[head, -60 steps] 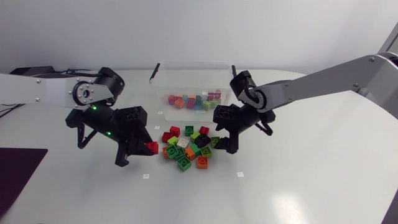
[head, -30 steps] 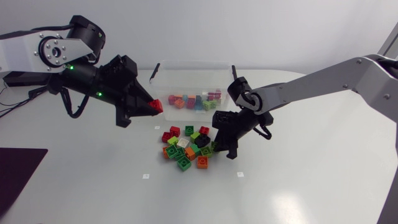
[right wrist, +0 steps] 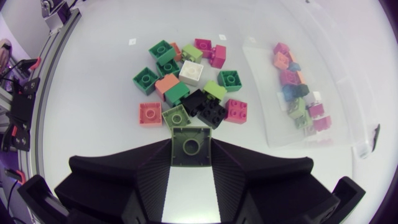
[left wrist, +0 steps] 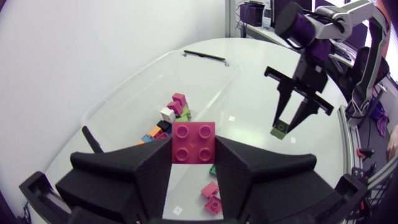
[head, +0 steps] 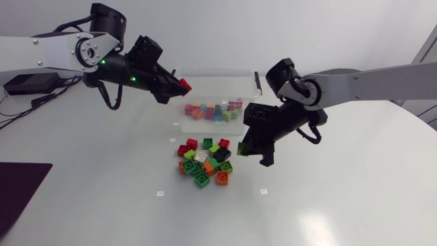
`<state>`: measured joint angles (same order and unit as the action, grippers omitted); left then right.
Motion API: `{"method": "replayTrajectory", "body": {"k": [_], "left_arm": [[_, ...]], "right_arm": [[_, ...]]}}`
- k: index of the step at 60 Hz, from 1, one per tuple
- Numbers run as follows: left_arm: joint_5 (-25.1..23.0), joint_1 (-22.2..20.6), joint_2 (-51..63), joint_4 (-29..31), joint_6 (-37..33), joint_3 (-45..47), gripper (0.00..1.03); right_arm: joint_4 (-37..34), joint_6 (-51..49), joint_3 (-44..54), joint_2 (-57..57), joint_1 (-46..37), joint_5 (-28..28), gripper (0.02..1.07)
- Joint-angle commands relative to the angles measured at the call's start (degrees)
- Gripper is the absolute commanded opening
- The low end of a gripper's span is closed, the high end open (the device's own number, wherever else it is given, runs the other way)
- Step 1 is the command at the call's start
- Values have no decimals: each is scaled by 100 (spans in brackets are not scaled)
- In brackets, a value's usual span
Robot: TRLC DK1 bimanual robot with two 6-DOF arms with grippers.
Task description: Place the duplo bricks in the container
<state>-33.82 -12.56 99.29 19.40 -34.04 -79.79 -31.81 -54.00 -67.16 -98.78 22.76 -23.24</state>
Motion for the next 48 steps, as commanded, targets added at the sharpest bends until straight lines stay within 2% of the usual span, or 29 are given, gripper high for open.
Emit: {"method": "replayTrajectory", "body": {"k": [1, 14, 17, 20, 24, 29, 35, 48], "left_arm": [[43, -1, 416, -120, 504, -485, 27], [280, 34, 1137, -182, 1084, -1364, 29], [429, 25, 1269, -182, 1181, -1540, 32], [614, -10, 1339, -208, 1172, -1636, 40], [921, -63, 1374, -375, 1181, -1680, 62], [1053, -63, 1357, -490, 1216, -1689, 86], [1097, -1, 1207, -542, 1356, -1636, 95], [1088, 122, 109, -604, 1418, -714, 97]], "right_arm": [[-150, 161, 71, 325, 35, -57, 15], [-203, 539, -281, 615, 79, -57, 15], [-203, 636, -404, 641, 70, -57, 15], [-185, 733, -518, 659, 53, -49, 15], [-167, 856, -694, 667, 9, -31, 15], [-106, 988, -878, 659, -70, -22, 15], [149, 1234, -1054, 641, -149, -13, 15], [624, 1814, -1634, 325, -255, 136, 15]]}}
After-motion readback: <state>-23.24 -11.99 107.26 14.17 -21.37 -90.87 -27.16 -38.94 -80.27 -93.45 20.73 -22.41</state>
